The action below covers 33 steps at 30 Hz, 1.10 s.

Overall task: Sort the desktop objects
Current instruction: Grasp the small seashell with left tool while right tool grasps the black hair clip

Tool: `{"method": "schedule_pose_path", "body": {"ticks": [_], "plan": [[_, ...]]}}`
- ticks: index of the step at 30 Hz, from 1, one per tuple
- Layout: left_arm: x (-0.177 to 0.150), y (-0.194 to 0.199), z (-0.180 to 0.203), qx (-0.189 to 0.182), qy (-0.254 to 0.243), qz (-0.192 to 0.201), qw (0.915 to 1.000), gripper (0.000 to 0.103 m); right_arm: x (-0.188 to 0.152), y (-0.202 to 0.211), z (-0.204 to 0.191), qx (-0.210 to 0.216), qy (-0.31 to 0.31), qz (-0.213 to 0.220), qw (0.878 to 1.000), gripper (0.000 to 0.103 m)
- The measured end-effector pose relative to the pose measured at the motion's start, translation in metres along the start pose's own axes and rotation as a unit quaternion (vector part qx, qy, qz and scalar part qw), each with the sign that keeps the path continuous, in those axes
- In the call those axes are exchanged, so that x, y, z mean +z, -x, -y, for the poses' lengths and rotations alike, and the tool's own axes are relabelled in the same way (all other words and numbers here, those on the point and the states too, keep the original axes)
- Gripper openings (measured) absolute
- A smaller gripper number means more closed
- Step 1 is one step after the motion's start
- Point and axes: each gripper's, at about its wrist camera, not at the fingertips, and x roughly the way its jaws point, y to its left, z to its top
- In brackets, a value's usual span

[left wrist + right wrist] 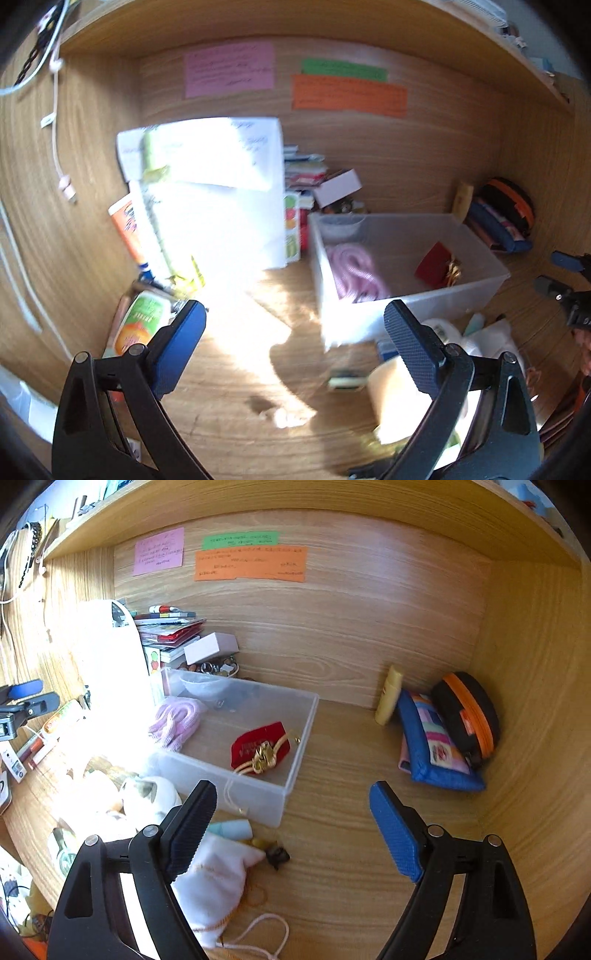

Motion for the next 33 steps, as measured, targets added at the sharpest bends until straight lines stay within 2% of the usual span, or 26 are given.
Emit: {"method": "schedule_pose_path", "body": {"ticks": [5,14,16,18,25,30,33], "plan": [[-0.025,-0.002,-0.017,0.013,0.013,-0.027,0.9995,0.098,-0.019,0.003,0.005,-0.006,-0.005,-0.013,1.0,0.083],[-0.066,-0.015,-0.017,0.018,0.017,-0.063,0.9977,0.097,-0.043,-0.01,0.017,-0.007,-0.021,-0.057,0.998,0.083],[-0.071,-0.019,-0.014,0.014,0.016,-0.072,0.9972,0.084,-0.048,-0.01,0.019,0.005,-0.031,-0.061,0.998,0.083],[-0.076,-0.025,-0.012,0.004,0.014,-0.086,0.9962,0.076,-0.05,-0.007,0.016,0.015,-0.028,-0.061,0.998,0.083],[-0.083,-0.039,-0.004,-0.012,0.005,-0.107,0.9942,0.06,-0.049,-0.009,-0.013,0.03,0.014,-0.053,0.998,0.083],[-0.087,-0.048,-0.007,-0.013,0.011,-0.119,0.9928,0.047,-0.049,-0.019,-0.005,0.026,0.0,-0.063,0.998,0.083],[-0.087,-0.048,-0.006,-0.017,0.011,-0.118,0.9929,0.045,-0.05,-0.024,0.004,0.006,-0.007,-0.07,0.998,0.083]]}}
